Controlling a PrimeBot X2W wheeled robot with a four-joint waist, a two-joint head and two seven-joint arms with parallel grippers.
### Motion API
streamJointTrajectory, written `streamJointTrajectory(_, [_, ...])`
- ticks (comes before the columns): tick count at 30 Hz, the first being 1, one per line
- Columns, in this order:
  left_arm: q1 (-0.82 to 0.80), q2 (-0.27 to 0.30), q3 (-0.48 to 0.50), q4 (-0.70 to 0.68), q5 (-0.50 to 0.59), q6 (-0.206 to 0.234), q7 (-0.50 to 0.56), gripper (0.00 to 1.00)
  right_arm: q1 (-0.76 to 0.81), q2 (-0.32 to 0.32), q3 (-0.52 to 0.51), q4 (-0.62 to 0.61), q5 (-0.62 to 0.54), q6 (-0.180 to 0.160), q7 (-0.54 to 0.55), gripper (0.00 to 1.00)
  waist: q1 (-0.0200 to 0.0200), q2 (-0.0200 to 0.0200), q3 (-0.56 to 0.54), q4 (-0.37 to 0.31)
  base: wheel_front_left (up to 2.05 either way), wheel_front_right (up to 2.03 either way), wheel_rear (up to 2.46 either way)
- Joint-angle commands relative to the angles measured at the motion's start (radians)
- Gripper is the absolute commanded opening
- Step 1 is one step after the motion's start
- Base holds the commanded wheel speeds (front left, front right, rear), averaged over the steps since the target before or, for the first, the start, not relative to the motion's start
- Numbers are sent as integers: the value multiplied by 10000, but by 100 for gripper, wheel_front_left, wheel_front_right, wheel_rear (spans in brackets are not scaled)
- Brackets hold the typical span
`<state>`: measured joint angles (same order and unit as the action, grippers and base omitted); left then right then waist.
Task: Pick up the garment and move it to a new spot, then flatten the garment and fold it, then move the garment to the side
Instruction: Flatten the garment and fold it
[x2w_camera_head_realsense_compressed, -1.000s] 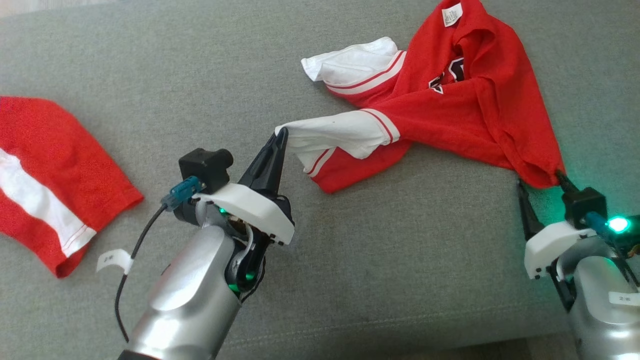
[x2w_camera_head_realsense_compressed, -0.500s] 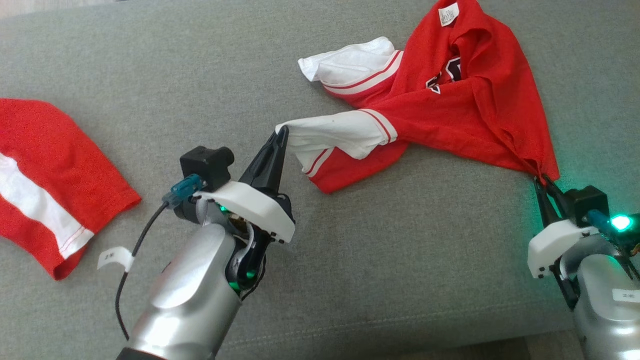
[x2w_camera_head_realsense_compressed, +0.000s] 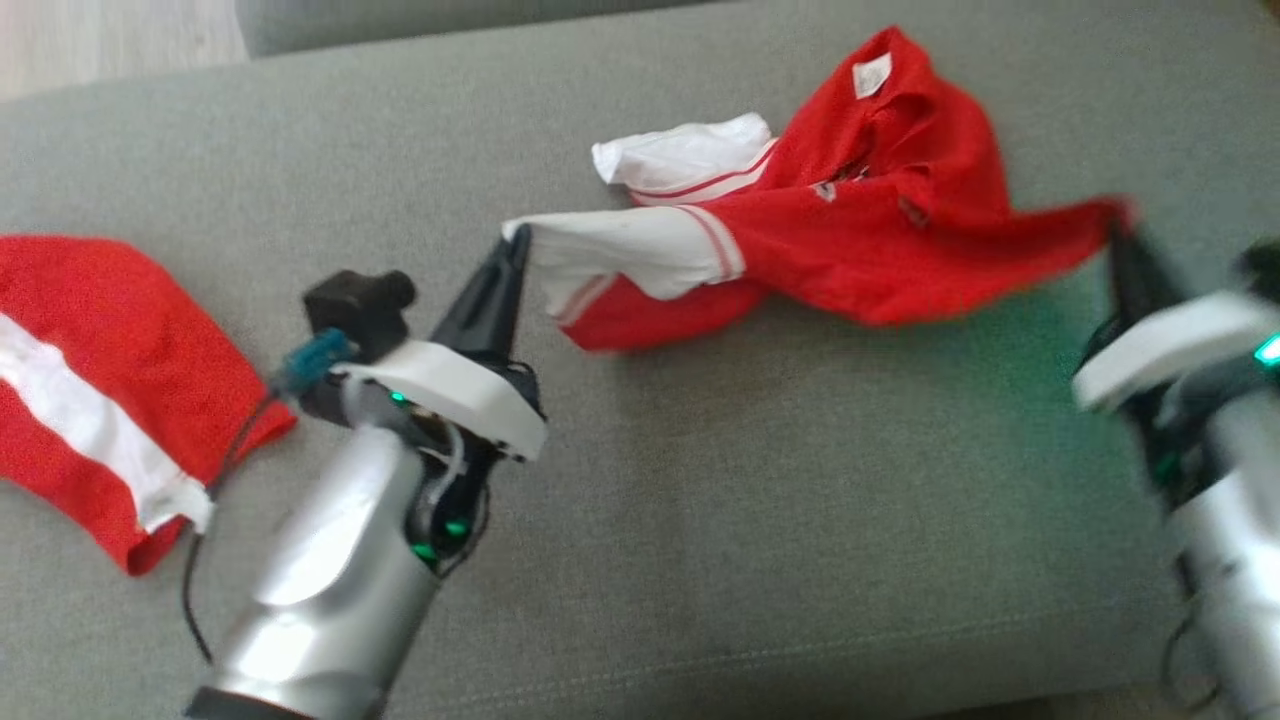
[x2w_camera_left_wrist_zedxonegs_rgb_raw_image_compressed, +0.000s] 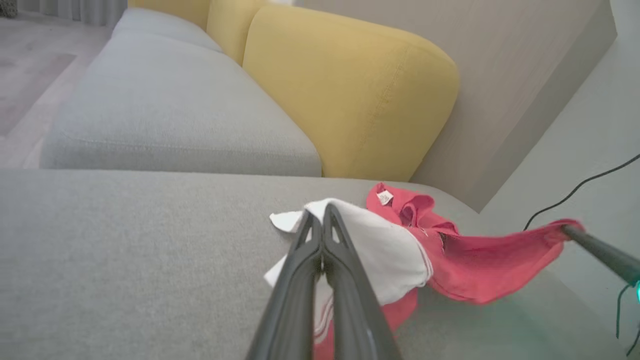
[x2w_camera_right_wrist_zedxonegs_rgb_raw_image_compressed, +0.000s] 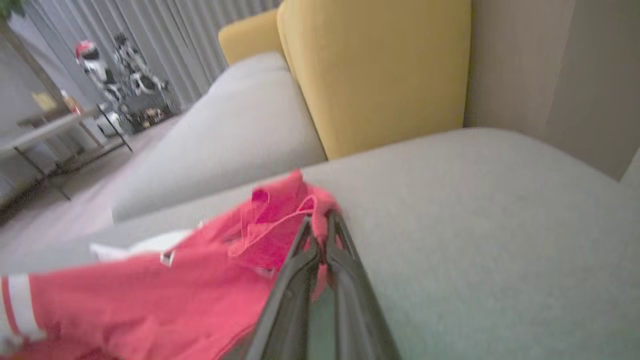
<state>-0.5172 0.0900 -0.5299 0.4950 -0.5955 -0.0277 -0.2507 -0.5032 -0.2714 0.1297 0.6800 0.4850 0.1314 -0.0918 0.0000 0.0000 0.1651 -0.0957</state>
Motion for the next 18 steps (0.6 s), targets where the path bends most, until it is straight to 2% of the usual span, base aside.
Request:
streamJointTrajectory(1, [-607, 356, 460, -466, -58, -38, 44, 0, -482, -408, 131, -663, 644, -7, 275, 0, 0, 0, -258, -44, 0, 0, 0])
streamJointTrajectory(4, [-850, 714, 634, -809, -107, -34, 285, 0, -826, -839, 68, -1404, 1970, -7, 1000, 0, 0, 0, -607, -30, 0, 0, 0])
streamJointTrajectory(7, [-1175, 1085, 908, -1185, -184, 33, 513, 0, -1199, -930, -82, -1677, 2869, -7, 1694, 0, 0, 0, -971, -21, 0, 0, 0])
streamJointTrajectory(12, [-1816, 1509, 1335, -2003, -353, 235, 961, 0, -1881, -517, -434, -1937, 3964, -7, 2673, 0, 0, 0, -1657, 81, 0, 0, 0])
streamJointTrajectory(18, [-2027, 1779, 1679, -3100, -447, 692, 1355, 0, -2375, 96, -1559, -2235, 4195, -7, 3103, 0, 0, 0, -2171, 193, 0, 0, 0])
